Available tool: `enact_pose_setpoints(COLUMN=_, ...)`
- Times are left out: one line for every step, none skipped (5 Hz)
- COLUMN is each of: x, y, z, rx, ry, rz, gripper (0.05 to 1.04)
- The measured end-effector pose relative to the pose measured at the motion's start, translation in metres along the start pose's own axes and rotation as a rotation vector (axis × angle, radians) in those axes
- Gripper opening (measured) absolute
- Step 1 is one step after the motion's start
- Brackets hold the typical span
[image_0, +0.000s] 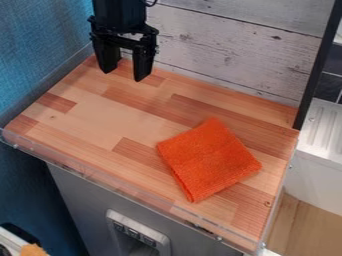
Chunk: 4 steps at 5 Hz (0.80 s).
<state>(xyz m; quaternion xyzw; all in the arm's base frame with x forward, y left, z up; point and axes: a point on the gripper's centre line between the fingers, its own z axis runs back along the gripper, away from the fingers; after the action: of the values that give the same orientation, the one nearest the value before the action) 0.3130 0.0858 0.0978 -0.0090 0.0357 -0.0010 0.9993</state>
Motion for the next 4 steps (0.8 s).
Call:
enact_pose_setpoints(x=0.000, y=-0.018, z=-0.008, rx=-0.001, ry=0.009, rz=0.039, gripper=0.999)
enact_pose_setpoints(x=0.002, y=-0.043, z=-0.014, rx=0.004, ry=-0.001, rz=0.090, gripper=0.999)
enact_pose_setpoints(x=0.000, y=-0.072, z=-0.013, rx=0.022, ry=-0.044, rz=0.154, gripper=0.999)
enact_pose_setpoints(x=-0.003, y=-0.097, z=-0.008, rx=0.036, ry=-0.082, rz=0.216, gripper=0.999)
